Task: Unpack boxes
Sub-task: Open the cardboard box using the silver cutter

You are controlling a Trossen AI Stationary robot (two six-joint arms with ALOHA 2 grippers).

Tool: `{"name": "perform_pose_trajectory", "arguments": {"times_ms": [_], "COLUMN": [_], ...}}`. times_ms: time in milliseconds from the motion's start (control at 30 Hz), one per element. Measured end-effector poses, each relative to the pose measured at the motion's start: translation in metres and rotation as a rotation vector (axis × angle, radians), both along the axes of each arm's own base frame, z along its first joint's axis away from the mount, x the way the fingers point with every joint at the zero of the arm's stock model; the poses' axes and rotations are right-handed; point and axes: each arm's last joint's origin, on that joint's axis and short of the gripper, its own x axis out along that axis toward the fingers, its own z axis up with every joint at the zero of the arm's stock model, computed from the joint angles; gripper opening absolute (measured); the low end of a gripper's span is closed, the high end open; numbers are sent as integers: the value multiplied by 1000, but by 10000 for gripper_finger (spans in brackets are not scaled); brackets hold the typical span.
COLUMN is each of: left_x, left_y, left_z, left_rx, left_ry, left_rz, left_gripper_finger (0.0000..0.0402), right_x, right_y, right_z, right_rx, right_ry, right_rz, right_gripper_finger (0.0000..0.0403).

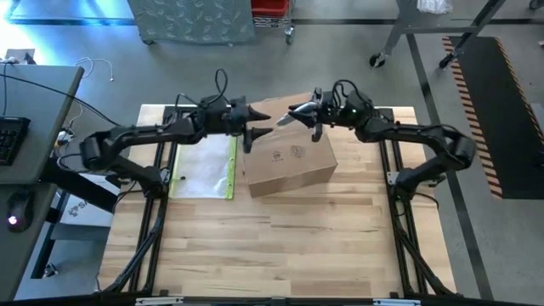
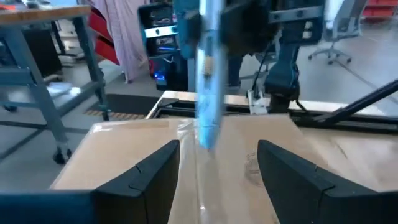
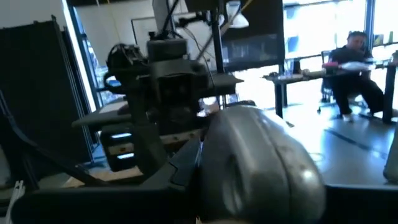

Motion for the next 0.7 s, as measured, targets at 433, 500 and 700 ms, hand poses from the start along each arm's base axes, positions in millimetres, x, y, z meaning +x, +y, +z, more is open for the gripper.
{"name": "perform_pose_trajectory", "arguments": {"times_ms": [433, 500, 700], "left_x": [29, 31, 39], "left_y": [17, 15, 9], "left_z": [-22, -25, -31], "left_rx": [-17, -39, -47], "left_ry": [-200, -202, -194], "left_rz": [-108, -108, -70], "left_gripper_finger": [229, 218, 165], "right_x": [8, 8, 8], "right_y": [-5, -5, -5], "right_z": [-6, -6, -6], "right_rx": [13, 13, 13], "right_ry": [31, 32, 32], "right_rz": [-5, -5, -5], "right_gripper_finger": [59, 59, 59]}}
